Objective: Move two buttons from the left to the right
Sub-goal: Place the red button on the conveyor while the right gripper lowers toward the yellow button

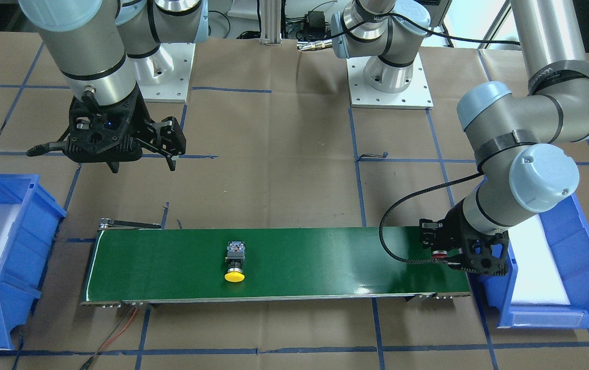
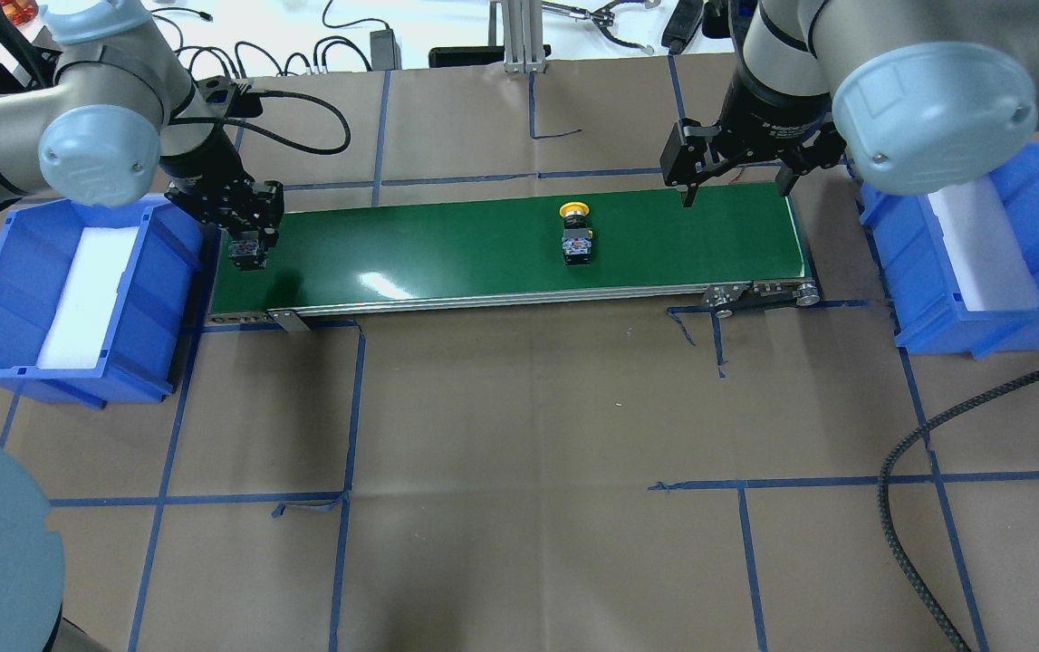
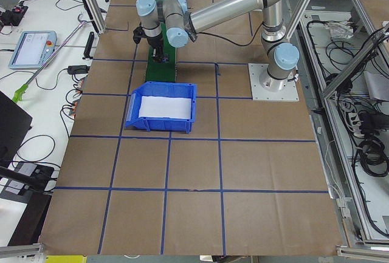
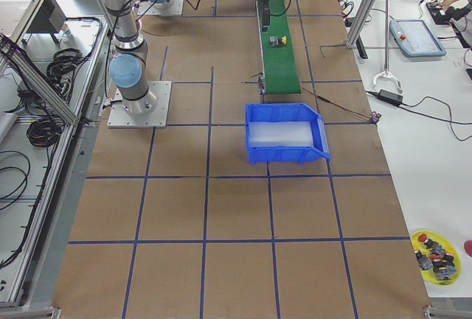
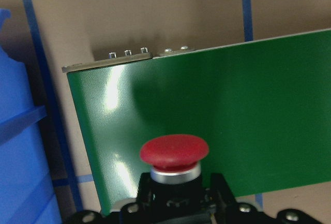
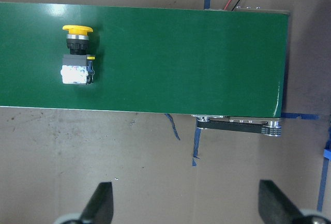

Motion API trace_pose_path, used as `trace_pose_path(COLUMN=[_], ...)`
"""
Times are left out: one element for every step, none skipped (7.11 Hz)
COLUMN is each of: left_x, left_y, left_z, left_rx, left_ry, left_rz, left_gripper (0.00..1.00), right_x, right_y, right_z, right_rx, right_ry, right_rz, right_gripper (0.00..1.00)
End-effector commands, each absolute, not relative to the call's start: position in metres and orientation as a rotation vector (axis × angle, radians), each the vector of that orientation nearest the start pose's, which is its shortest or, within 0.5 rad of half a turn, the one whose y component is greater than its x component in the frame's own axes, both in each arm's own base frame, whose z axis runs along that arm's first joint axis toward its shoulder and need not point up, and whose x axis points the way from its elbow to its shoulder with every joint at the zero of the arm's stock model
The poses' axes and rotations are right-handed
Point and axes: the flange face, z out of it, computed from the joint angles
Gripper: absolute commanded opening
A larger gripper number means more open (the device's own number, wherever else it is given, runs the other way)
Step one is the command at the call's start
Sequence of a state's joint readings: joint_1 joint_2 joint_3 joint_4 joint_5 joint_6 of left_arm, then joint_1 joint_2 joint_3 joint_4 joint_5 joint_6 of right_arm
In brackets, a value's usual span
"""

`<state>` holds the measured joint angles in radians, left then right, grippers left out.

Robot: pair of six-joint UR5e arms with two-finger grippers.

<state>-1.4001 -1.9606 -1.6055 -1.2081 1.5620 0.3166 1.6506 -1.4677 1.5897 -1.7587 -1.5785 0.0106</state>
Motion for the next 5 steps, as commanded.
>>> trace_pose_path(left_x=[-0.029, -0.028, -0.029, -0.03, -0.027], left_y=[-0.624, -0.625, -0.625, -0.626, -0.633], left_z=[0.261, 0.26, 0.261, 0.261, 0.272], left_rx=[0.227, 0.227, 0.227, 0.211, 0.208], left_ry=[3.148, 3.148, 3.149, 3.16, 3.153], left_rz=[0.054, 0.056, 0.049, 0.045, 0.008], left_gripper=[0.1, 0.11, 0.28, 0.95, 1.0], right_x=[0.176, 0.176, 0.175, 0.174, 0.175], right_y=[-0.534, -0.534, -0.536, -0.54, -0.548], right_z=[0.425, 0.42, 0.411, 0.407, 0.4], right_rx=[-0.108, -0.108, -0.118, -0.116, -0.118], right_ry=[3.145, 3.146, 3.146, 3.146, 3.144], right_rz=[-0.051, -0.049, -0.044, -0.068, -0.087], right_gripper=[1.0, 1.0, 1.0, 1.0, 1.0])
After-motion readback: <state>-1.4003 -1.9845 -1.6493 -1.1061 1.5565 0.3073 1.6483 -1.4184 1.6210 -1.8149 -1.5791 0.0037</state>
